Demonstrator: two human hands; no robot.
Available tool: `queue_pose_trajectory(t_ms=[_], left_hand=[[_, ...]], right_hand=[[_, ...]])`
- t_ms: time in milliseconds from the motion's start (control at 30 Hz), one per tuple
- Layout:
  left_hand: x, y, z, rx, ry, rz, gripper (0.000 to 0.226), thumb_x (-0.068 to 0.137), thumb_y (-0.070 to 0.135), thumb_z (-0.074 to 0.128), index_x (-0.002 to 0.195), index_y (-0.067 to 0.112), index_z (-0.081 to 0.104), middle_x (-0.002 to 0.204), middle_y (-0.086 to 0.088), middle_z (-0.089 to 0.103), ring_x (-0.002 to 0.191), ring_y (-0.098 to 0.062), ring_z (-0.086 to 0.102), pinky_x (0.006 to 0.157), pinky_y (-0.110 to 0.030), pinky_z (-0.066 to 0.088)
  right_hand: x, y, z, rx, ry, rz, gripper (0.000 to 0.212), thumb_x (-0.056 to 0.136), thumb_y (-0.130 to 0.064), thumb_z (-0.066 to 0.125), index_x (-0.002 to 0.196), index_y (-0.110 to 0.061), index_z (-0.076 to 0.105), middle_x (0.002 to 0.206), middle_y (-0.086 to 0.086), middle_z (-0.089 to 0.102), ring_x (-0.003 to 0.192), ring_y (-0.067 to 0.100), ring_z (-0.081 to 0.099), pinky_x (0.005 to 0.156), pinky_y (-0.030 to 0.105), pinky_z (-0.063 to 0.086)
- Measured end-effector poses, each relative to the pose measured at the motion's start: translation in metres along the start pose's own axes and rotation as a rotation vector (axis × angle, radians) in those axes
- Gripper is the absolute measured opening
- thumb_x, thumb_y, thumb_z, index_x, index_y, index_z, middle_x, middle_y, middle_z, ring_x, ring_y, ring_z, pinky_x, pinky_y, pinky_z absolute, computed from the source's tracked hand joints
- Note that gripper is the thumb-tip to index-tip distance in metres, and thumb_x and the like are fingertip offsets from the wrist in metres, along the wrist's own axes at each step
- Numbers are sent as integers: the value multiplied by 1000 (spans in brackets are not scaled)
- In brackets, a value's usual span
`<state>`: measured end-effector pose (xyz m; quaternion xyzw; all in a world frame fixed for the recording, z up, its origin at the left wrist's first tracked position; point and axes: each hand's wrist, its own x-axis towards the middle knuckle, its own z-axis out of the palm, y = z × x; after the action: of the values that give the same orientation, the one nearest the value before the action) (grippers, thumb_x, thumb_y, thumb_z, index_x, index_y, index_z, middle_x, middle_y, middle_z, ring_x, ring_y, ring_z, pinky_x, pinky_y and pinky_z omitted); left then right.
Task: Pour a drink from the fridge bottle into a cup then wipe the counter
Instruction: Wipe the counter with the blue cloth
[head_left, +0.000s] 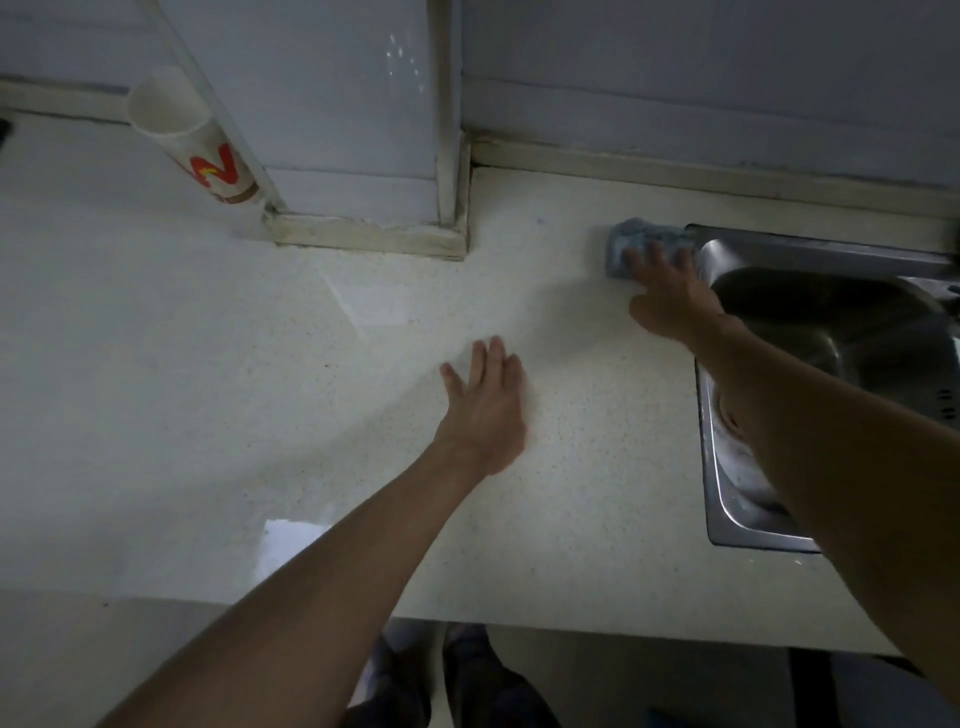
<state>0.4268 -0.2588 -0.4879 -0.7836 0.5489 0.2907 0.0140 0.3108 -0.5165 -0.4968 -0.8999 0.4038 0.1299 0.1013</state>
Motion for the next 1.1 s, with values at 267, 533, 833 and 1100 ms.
queue_pose_trajectory(t_ms=[267, 533, 833, 1100], left_hand=[[-44, -3, 22, -34, 49, 1, 65, 106, 33, 25, 155, 1, -3, 164, -17, -10, 152, -30, -11, 125, -43, 1], [-41, -9, 18, 65, -51, 23, 67, 106, 38, 25, 155, 0, -2, 163, -18, -12, 151, -32, -13, 125, -44, 3], [-46, -12, 22, 98, -31, 29, 67, 106, 34, 29, 155, 1, -2, 164, -17, -11, 151, -31, -12, 125, -43, 3], [-47, -13, 33, 100, 21, 49, 66, 107, 32, 26, 154, -2, -5, 162, -21, -15, 150, -34, -15, 125, -44, -1]], right_hand=[[4, -50, 5, 129, -3, 215, 73, 94, -45, 45, 153, -26, 7, 161, 12, -6, 143, 48, -12, 117, 57, -2], [21, -155, 2, 25, -44, -155, 81, 89, -48, 51, 153, -25, 8, 161, 13, -9, 143, 47, -17, 117, 57, -8], [0, -126, 13, 4, 42, -191, 73, 89, -40, 50, 153, -26, 17, 161, 9, 5, 147, 40, -3, 120, 53, 6], [-42, -6, 14, 47, -8, 105, 70, 90, -46, 53, 147, -31, 16, 159, 9, 8, 143, 47, 3, 114, 63, 18]])
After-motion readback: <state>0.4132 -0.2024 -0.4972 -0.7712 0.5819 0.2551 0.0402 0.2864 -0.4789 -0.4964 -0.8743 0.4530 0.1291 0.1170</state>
